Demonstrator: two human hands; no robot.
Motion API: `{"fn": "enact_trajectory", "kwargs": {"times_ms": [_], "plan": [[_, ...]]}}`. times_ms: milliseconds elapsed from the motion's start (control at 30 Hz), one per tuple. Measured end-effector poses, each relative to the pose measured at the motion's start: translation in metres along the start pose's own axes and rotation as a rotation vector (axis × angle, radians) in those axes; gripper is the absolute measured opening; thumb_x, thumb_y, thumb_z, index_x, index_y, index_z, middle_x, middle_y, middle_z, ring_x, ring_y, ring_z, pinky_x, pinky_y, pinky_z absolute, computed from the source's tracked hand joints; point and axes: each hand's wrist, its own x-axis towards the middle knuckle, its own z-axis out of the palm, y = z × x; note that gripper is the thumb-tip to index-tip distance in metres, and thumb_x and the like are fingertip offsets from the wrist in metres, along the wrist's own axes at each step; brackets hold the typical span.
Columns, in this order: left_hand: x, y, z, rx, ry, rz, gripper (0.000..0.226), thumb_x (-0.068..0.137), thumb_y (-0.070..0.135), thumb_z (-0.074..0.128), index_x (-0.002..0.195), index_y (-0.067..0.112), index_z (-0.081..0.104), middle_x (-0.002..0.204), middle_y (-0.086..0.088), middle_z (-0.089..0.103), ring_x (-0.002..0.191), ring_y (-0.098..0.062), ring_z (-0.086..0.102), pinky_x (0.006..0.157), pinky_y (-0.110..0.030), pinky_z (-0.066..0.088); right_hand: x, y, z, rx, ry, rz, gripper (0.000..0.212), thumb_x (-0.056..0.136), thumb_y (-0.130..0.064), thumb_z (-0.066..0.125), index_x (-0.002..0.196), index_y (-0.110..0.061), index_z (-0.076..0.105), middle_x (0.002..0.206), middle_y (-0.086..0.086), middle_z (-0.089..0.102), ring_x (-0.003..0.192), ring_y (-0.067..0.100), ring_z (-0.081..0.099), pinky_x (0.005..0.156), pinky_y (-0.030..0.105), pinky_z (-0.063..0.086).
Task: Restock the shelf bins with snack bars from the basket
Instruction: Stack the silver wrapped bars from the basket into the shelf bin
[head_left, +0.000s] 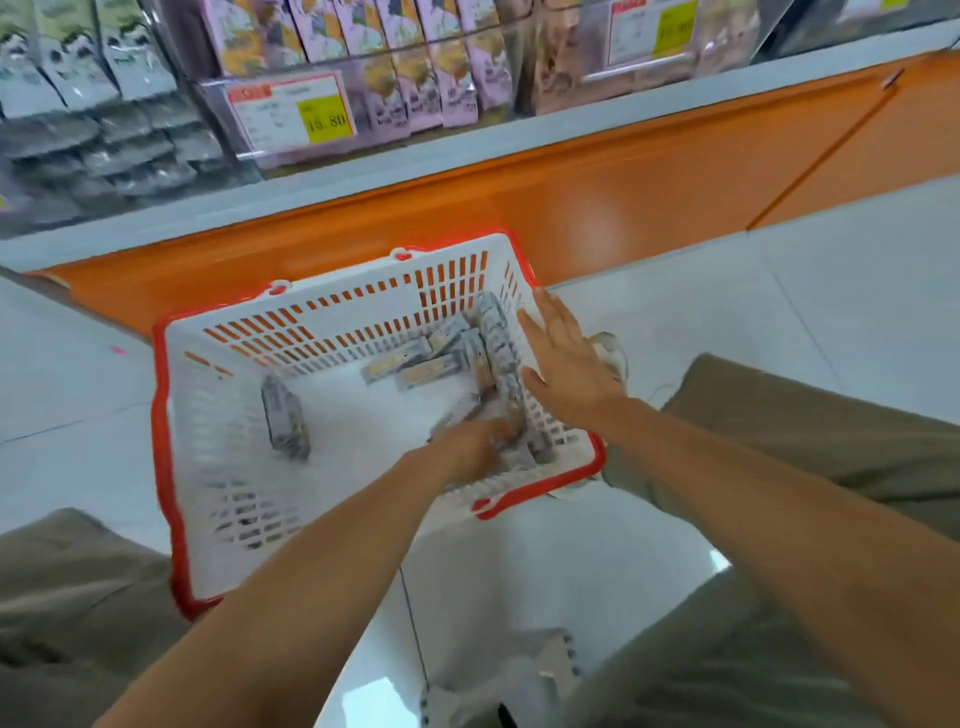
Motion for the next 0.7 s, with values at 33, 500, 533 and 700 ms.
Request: {"fn": "enact_trajectory", "kwargs": {"times_ms": [33, 500, 533, 700], "plan": [[0.008, 0.002, 0.004, -0.003, -0.031, -0.009, 0.041, 0.102, 0.020, 0.042, 0.142, 0.028, 0.042, 0.145, 0.000, 0.044, 0.128, -0.027, 0.046, 0.103, -0.029, 0.034, -0.001, 0.000, 0.004, -0.021, 0.017, -0.001, 0.065, 0.102, -0.029, 0.036, 0.156, -0.015, 0.003, 0.161, 0.007, -0.018, 0.149, 0.021, -0.016, 0.114, 0.048, 0.029], [0.049, 0.004, 0.028, 0.031, -0.064, -0.051, 0.036, 0.102, 0.034, 0.034, 0.126, 0.018, 0.054, 0.126, -0.007, 0.059, 0.114, -0.025, 0.055, 0.093, -0.032, 0.042, 0.004, 0.007, 0.029, 0.059, 0.268, -0.063, 0.051, 0.096, -0.023, 0.043, 0.144, -0.007, 0.042, 0.159, 0.019, 0.019, 0.148, 0.035, 0.014, 0.103, 0.051, 0.044], [0.048, 0.001, 0.026, 0.007, -0.001, -0.085, 0.028, 0.099, 0.035, 0.040, 0.111, 0.018, 0.059, 0.107, -0.006, 0.064, 0.099, -0.023, 0.059, 0.083, -0.032, 0.045, 0.004, 0.007, 0.029, 0.066, 0.272, -0.063, 0.050, 0.096, -0.022, 0.044, 0.144, -0.007, 0.042, 0.159, 0.019, 0.019, 0.148, 0.035, 0.014, 0.104, 0.050, 0.043], [0.033, -0.021, 0.009, 0.017, 0.202, -0.204, 0.028, 0.093, 0.041, 0.055, 0.075, 0.023, 0.043, 0.074, 0.000, 0.052, 0.072, -0.019, 0.051, 0.063, -0.031, 0.041, 0.004, 0.006, 0.030, 0.073, 0.260, -0.054, 0.051, 0.094, -0.021, 0.048, 0.144, -0.008, 0.042, 0.160, 0.017, 0.018, 0.149, 0.033, 0.013, 0.103, 0.047, 0.043]]}}
